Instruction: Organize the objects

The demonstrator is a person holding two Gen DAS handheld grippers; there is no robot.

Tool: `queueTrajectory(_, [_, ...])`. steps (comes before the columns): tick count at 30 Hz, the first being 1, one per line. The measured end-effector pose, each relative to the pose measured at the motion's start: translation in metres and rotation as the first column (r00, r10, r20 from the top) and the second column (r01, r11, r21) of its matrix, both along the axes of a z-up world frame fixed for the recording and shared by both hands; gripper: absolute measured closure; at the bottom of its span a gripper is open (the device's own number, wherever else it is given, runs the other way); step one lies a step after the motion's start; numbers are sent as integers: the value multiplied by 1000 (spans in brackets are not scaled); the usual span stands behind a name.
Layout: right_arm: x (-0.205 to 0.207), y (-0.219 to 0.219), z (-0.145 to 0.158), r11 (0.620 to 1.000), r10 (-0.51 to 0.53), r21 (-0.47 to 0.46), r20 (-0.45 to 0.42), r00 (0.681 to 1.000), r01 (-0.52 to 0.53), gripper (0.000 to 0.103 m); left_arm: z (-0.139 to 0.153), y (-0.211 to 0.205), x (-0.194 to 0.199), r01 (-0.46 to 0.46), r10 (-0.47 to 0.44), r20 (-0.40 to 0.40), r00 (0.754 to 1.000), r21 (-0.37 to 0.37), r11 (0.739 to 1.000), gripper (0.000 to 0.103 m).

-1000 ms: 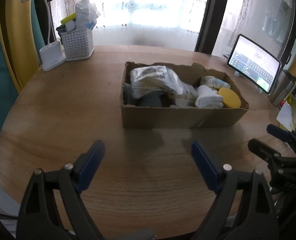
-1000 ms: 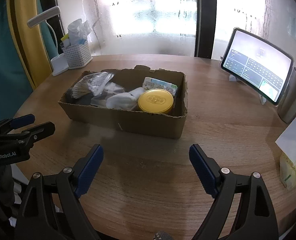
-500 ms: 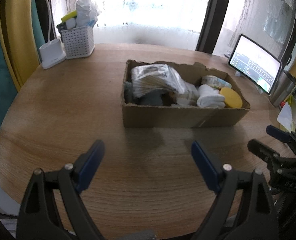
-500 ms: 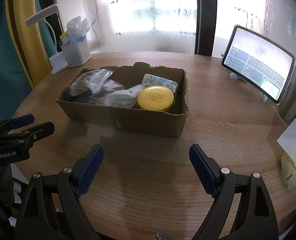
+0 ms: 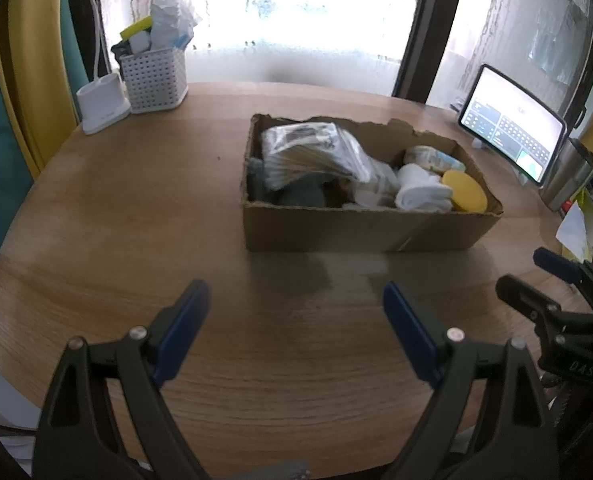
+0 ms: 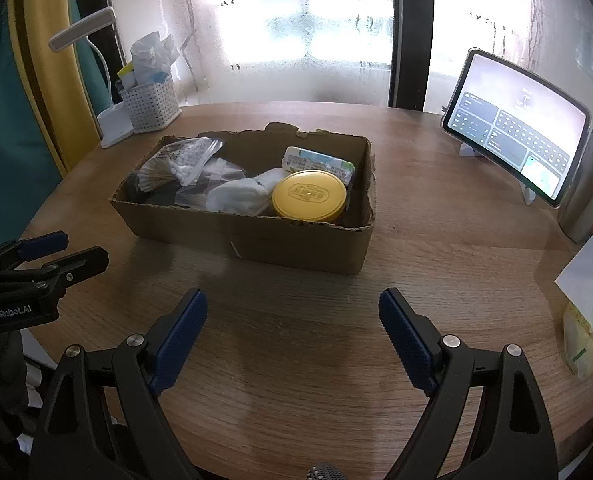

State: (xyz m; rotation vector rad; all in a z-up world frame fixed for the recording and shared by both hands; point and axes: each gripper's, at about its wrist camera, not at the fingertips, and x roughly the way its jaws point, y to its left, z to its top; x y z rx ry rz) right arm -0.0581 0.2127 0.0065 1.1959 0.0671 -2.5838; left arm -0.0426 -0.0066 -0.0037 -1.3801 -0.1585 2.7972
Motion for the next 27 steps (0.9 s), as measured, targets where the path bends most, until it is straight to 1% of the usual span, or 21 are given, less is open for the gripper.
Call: queueTrajectory(27, [-5, 3, -4, 1000, -8, -13, 8, 1000, 8, 13, 2, 3, -4, 16, -16, -3, 1000, -11, 1000, 13])
